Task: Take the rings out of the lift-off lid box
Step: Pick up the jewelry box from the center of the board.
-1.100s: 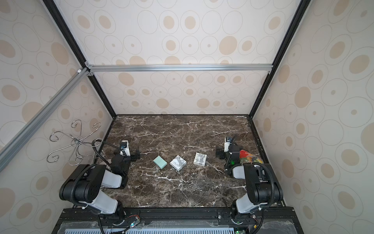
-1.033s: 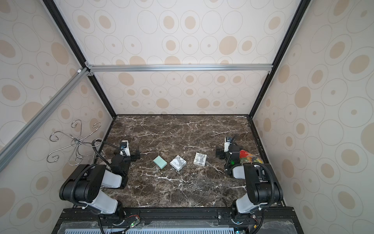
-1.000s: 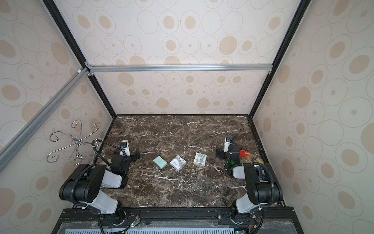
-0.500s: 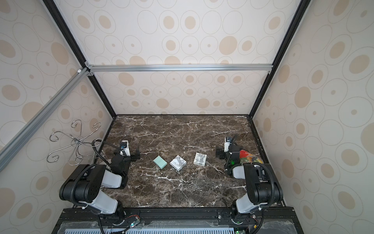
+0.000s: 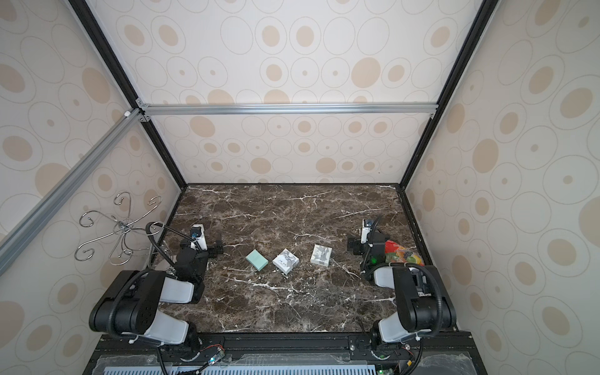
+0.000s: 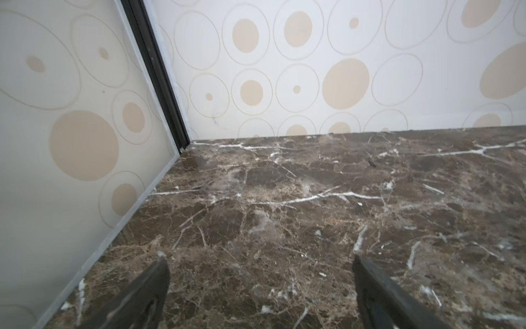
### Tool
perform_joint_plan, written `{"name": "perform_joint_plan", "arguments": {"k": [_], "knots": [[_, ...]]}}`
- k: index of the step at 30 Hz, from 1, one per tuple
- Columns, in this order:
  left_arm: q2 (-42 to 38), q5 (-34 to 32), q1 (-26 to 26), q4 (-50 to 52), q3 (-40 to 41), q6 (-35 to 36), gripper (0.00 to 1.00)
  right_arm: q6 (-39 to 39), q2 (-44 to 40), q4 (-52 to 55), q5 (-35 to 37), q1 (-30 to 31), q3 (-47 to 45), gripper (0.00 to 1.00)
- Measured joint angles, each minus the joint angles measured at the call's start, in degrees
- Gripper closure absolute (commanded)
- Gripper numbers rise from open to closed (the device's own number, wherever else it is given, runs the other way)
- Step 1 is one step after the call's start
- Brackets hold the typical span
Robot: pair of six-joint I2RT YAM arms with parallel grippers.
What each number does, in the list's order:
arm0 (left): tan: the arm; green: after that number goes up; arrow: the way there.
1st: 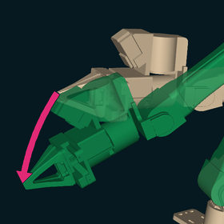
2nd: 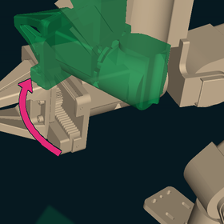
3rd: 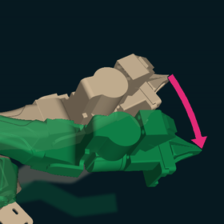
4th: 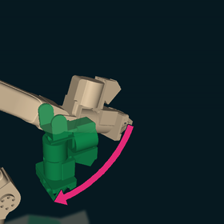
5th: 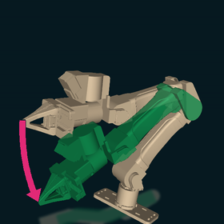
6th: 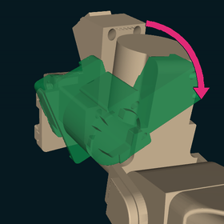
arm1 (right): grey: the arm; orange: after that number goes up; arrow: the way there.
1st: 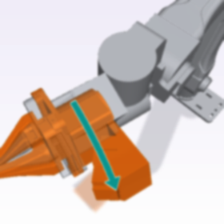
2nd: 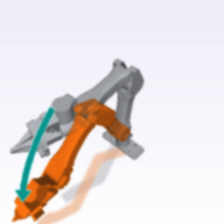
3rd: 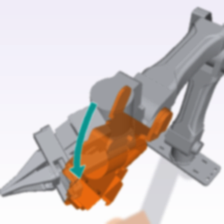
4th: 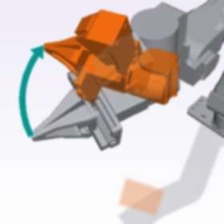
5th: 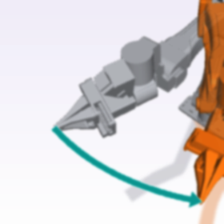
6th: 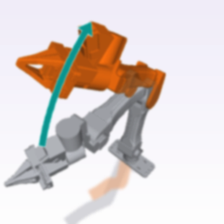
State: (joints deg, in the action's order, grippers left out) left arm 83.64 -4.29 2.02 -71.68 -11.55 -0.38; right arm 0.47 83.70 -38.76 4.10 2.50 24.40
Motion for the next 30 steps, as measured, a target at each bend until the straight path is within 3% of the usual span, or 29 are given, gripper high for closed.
{"name": "perform_joint_plan", "arguments": {"k": [5, 10, 17, 23, 30], "knots": [[-9.7, -2.36, 3.04, 7.8, -0.83, 0.22, 0.0, -4.52, -8.11, 18.56, 4.15, 1.64, 11.85, 0.0], [-16.57, -2.51, 7.26, 18.73, -7.45, 0.28, 0.0, -10.01, -11.63, 36.68, 6.84, 9.16, 23.58, 0.0], [-17.46, 0.57, 13.68, 27.28, -11.47, 2.23, 0.0, -17.79, -10.62, 58.69, 10.1, 19.61, 29.31, 0.0], [-14.01, 5.88, 15.06, 31.98, -11.5, 2.73, 0.0, -22.53, -10.12, 67.47, 10.99, 22.91, 29.35, 0.0], [-10.97, 8.07, 15.82, 34.21, -12.5, 2.56, 0.0, -24.7, -6.54, 70.42, 11.17, 24.83, 29.7, 0.0]]}}
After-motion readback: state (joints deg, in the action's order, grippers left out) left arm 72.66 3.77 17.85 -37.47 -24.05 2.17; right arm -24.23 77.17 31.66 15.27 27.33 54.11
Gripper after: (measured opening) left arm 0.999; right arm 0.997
